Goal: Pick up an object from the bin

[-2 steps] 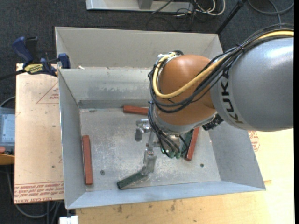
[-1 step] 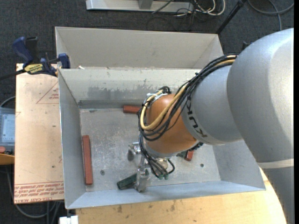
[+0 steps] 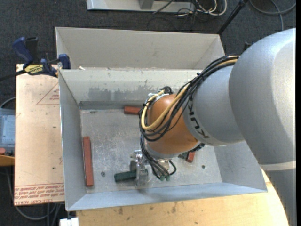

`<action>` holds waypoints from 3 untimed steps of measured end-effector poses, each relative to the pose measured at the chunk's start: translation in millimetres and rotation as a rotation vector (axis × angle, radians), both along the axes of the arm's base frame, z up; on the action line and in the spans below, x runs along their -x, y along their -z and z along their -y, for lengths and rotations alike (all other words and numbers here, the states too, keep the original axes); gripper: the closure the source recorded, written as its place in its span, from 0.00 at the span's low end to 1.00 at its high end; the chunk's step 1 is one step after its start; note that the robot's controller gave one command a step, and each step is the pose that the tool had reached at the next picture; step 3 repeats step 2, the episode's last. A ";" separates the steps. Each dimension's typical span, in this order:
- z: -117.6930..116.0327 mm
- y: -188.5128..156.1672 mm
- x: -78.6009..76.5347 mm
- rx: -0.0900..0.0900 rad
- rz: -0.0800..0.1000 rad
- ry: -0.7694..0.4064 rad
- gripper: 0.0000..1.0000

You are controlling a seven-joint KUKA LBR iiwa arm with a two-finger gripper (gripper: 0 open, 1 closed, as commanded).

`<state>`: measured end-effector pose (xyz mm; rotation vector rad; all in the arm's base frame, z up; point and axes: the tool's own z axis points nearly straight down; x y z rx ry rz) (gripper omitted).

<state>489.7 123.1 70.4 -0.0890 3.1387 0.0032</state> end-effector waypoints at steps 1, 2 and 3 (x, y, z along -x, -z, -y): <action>-5.8 -80.1 -4.5 -0.002 0.006 0.036 1.00; -10.6 -148.8 -24.8 -0.001 0.008 -0.009 1.00; -10.6 -148.8 -24.8 -0.001 0.008 -0.009 1.00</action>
Offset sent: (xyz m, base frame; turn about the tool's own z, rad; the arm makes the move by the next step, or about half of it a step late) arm 0.0025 0.0045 0.0759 0.0375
